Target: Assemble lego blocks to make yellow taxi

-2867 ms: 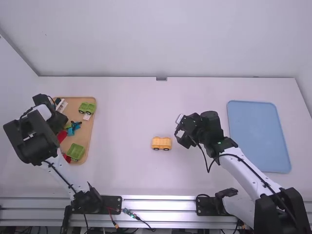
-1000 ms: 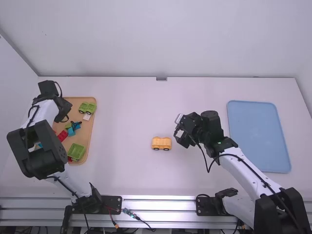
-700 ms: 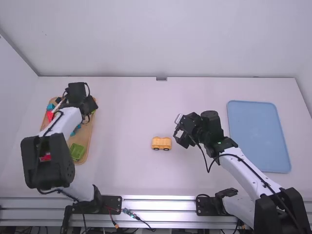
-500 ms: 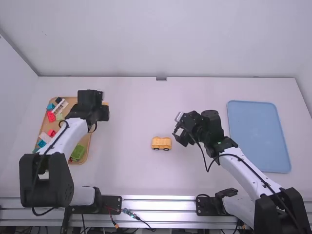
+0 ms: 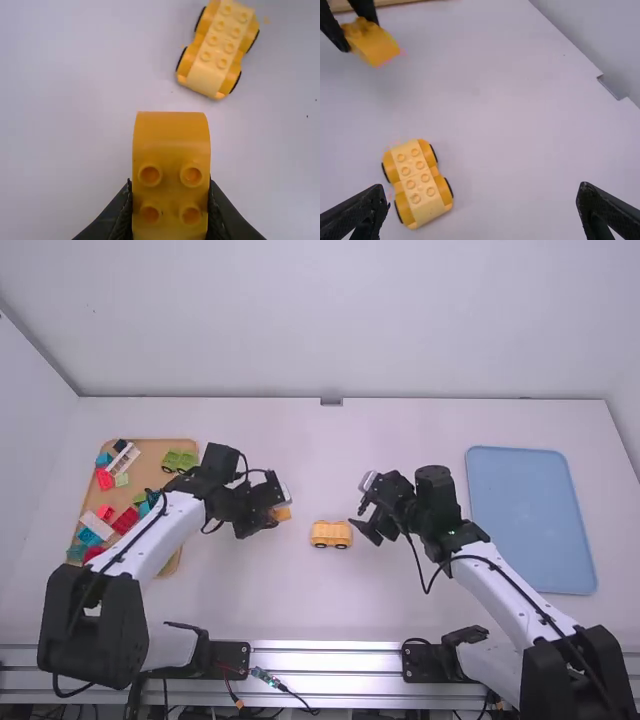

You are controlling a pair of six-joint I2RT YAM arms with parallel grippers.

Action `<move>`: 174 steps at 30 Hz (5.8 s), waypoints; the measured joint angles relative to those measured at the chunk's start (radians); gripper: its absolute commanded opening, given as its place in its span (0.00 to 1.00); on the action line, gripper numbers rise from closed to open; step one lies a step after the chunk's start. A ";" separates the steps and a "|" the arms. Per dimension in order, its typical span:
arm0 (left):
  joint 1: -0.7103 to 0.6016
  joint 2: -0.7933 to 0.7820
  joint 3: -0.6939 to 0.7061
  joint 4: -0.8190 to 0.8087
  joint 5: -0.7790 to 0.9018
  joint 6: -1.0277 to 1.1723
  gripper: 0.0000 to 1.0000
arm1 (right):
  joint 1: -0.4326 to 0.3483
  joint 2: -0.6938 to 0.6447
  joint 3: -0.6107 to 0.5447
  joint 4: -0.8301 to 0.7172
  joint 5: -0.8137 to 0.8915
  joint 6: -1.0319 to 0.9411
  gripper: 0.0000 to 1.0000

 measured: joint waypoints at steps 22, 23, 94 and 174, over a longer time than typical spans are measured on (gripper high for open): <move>-0.049 0.206 -0.117 0.150 -0.069 0.231 0.01 | -0.137 0.085 -0.148 0.162 -0.441 -0.237 0.99; -0.049 0.233 -0.102 0.150 -0.081 0.235 0.02 | -0.132 0.110 -0.153 0.179 -0.441 -0.237 0.99; 0.202 0.499 -0.065 0.378 0.589 0.616 0.99 | -0.002 0.981 -0.025 1.026 -0.536 -0.005 0.99; 0.126 0.410 -0.087 0.513 0.575 0.222 0.02 | 0.010 0.981 -0.022 0.997 -0.505 0.005 0.99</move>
